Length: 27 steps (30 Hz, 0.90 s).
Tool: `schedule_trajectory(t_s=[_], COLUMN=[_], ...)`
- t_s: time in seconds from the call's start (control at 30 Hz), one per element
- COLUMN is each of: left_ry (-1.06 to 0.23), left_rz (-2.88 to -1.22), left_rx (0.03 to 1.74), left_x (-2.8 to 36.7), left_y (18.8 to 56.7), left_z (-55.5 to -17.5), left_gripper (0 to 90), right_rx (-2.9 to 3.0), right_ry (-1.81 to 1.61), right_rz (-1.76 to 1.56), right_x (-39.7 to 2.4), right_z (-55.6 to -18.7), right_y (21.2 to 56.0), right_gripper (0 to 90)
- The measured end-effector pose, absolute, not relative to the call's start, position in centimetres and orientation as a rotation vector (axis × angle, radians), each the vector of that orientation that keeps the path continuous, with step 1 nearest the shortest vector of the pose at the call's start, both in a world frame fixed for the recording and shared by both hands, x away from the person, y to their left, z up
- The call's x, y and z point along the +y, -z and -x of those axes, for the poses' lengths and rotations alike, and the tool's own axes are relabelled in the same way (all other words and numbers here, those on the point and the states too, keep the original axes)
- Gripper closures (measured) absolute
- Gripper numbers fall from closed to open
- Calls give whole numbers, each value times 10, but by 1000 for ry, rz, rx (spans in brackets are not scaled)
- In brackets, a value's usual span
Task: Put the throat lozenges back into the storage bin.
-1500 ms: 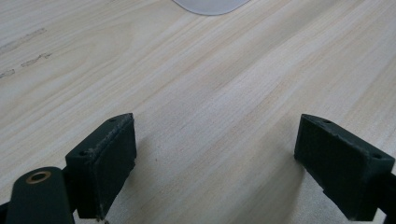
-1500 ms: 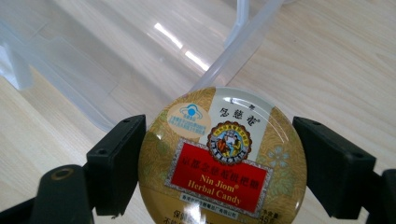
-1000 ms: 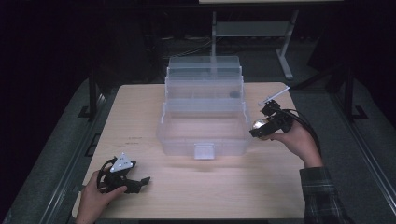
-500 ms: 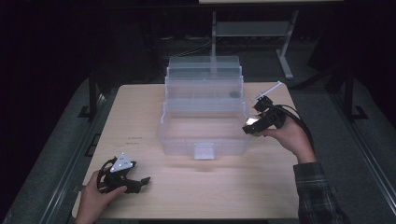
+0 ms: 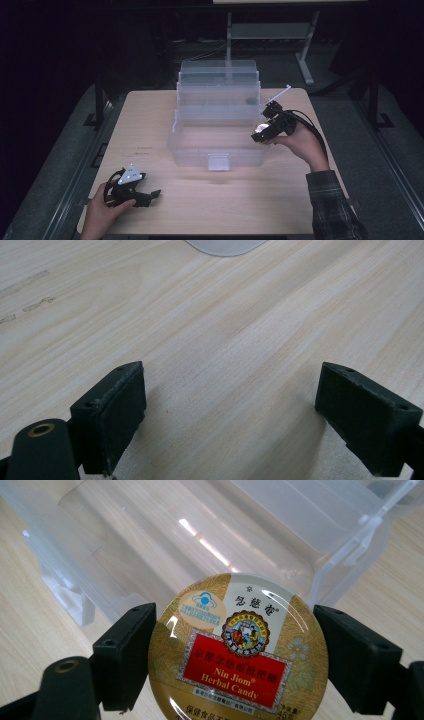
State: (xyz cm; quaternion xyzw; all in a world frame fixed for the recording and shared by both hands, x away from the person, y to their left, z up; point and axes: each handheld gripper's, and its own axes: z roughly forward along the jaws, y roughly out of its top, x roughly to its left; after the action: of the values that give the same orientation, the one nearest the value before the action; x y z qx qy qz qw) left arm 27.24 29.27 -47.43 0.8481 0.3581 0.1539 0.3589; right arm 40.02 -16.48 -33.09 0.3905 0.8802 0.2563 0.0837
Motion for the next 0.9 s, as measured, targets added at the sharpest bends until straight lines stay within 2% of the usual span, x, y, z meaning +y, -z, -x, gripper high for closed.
schedule_trajectory(t_s=[0.9], left_ry=[-397], left_rz=[-2187], left_rx=[925], left_x=[293], left_y=[474], left_z=[-272], left_gripper=[119], right_rx=[2695], right_ry=[-713], right_rz=[-1138], right_x=[-140], right_z=[-411], right_y=[349], right_gripper=[199])
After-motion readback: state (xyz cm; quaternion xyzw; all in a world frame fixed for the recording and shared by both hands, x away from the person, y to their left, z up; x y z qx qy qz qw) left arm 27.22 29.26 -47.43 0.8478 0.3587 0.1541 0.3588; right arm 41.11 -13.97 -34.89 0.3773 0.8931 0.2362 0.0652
